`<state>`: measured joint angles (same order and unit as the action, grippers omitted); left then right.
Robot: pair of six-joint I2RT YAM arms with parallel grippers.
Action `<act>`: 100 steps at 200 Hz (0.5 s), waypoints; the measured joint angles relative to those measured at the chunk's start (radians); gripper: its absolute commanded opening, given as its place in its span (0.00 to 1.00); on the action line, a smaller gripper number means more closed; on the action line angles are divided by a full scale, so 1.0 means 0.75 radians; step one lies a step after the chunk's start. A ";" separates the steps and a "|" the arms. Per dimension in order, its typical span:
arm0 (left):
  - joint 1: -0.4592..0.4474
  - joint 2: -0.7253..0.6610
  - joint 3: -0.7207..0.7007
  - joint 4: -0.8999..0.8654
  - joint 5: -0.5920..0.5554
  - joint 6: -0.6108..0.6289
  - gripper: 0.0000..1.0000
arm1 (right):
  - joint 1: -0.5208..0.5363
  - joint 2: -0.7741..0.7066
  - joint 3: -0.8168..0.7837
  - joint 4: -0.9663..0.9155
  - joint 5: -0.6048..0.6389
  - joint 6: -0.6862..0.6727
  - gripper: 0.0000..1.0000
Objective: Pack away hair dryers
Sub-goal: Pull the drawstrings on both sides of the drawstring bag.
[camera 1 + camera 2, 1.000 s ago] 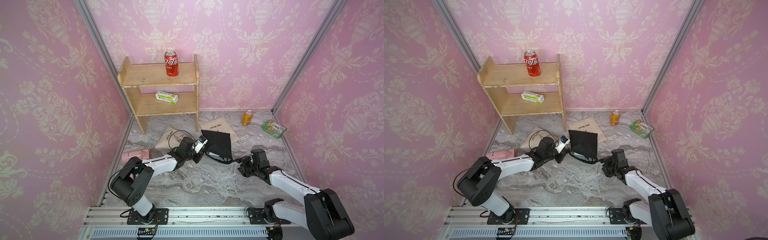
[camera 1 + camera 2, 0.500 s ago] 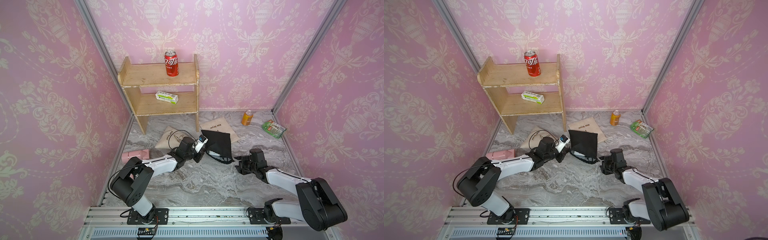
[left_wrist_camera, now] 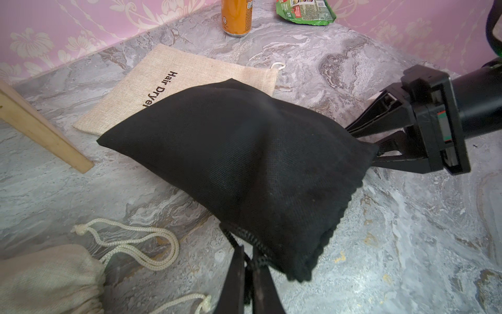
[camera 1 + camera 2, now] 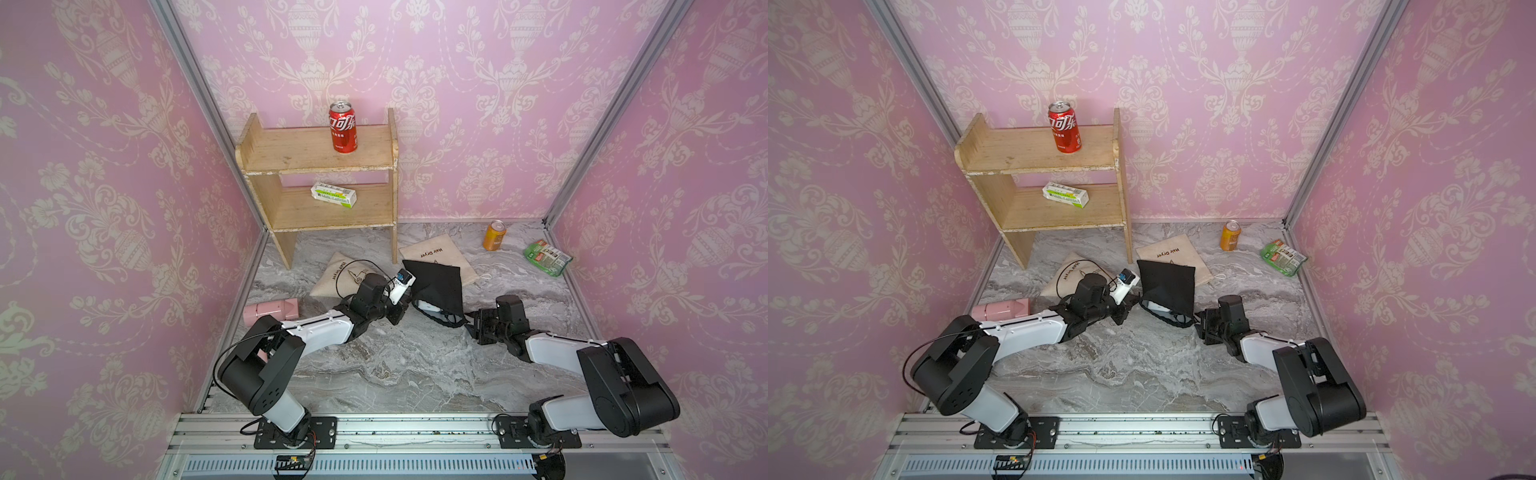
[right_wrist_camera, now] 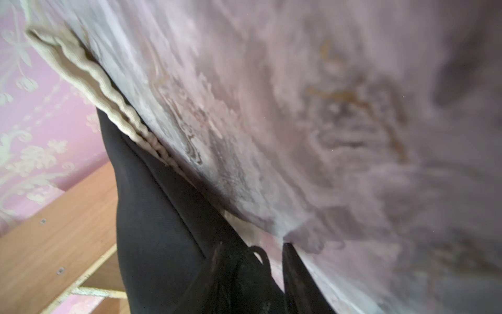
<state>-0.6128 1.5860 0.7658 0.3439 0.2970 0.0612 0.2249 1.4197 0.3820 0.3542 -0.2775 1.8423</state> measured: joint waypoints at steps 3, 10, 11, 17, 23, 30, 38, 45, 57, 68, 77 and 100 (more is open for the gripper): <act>0.000 -0.001 0.000 0.000 0.000 0.000 0.00 | 0.000 0.004 -0.001 0.002 -0.004 -0.003 0.15; 0.000 -0.002 0.000 0.000 0.000 -0.001 0.00 | 0.001 0.006 -0.003 0.000 0.002 0.005 0.03; 0.000 -0.002 0.000 0.000 0.000 -0.001 0.00 | 0.001 0.006 -0.004 0.000 0.003 0.007 0.01; 0.000 -0.003 0.000 0.000 0.000 -0.001 0.00 | 0.001 0.006 -0.007 0.001 0.010 0.011 0.00; 0.000 -0.004 0.000 0.000 0.000 -0.001 0.00 | 0.001 0.006 -0.007 0.003 0.016 0.021 0.00; 0.000 -0.005 0.000 -0.001 0.000 -0.002 0.00 | 0.001 0.006 -0.008 0.005 0.021 0.024 0.00; 0.000 -0.006 0.000 -0.004 0.000 -0.005 0.00 | -0.003 0.004 -0.008 0.004 0.021 0.024 0.00; 0.000 -0.008 0.001 -0.011 -0.001 -0.008 0.00 | -0.009 -0.002 -0.008 -0.004 0.022 0.024 0.00; 0.000 -0.015 0.007 -0.043 -0.001 -0.015 0.00 | -0.027 -0.025 -0.008 -0.038 0.022 0.024 0.00; 0.000 -0.026 0.021 -0.084 -0.003 -0.020 0.00 | -0.052 -0.062 -0.008 -0.082 0.031 0.023 0.00; 0.000 -0.041 0.043 -0.128 -0.011 -0.025 0.00 | -0.076 -0.110 -0.007 -0.127 0.038 0.017 0.00; 0.000 -0.100 0.122 -0.238 -0.032 -0.030 0.00 | -0.138 -0.257 0.017 -0.255 0.058 -0.017 0.00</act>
<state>-0.6128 1.5112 0.8574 0.1658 0.2733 0.0387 0.1215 1.2270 0.3946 0.1627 -0.2337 1.8294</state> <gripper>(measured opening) 0.064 0.048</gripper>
